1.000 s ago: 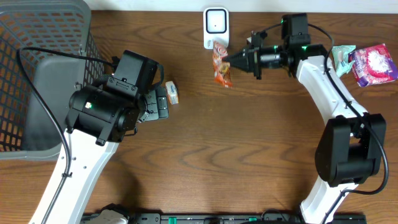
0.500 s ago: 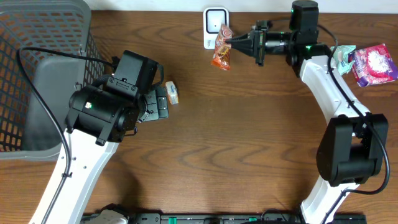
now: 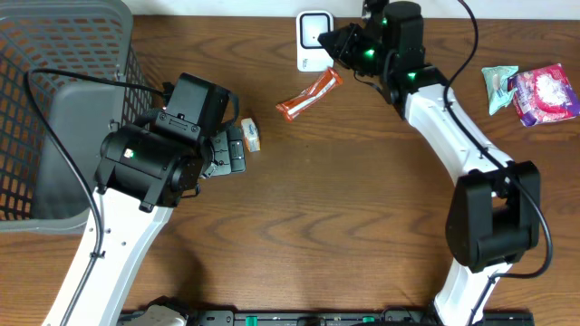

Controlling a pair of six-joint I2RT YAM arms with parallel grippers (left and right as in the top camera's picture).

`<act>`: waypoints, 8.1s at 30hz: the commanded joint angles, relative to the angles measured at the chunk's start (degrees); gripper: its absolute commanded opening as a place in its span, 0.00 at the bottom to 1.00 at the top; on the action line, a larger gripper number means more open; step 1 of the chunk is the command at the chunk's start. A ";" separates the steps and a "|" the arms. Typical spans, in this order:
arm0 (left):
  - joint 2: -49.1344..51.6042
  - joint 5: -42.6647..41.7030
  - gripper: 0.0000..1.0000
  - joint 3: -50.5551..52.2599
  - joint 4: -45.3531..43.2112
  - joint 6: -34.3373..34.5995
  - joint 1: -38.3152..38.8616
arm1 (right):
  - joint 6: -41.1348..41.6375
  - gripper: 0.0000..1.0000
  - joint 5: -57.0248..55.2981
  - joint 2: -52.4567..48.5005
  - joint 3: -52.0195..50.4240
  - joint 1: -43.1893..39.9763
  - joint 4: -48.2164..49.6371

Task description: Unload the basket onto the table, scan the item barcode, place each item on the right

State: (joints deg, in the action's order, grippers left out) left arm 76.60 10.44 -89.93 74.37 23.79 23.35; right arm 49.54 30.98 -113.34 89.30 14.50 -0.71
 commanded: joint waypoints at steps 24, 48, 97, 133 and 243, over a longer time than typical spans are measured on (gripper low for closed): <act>-0.20 0.11 0.98 -0.31 0.02 0.13 -0.17 | 1.88 0.48 -27.89 -12.72 -0.07 12.33 -4.04; -0.20 0.11 0.98 -0.31 0.02 0.11 -0.17 | -11.23 0.52 -40.37 -6.80 -0.04 11.54 -36.48; -0.20 0.11 0.98 -0.31 0.00 0.11 -0.17 | -16.68 0.01 -40.44 -18.14 1.11 8.11 -49.66; -0.20 0.11 0.98 -0.31 0.00 0.11 -0.17 | -24.72 0.64 3.80 -18.12 15.74 5.14 -42.36; -0.20 0.09 0.98 -0.31 0.02 0.11 -0.17 | -23.80 0.79 3.04 -22.64 17.55 -6.99 -55.60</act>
State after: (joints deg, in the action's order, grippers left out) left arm 76.60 10.44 -89.93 74.32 23.79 23.35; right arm 16.71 41.89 -136.33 105.89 5.28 -57.08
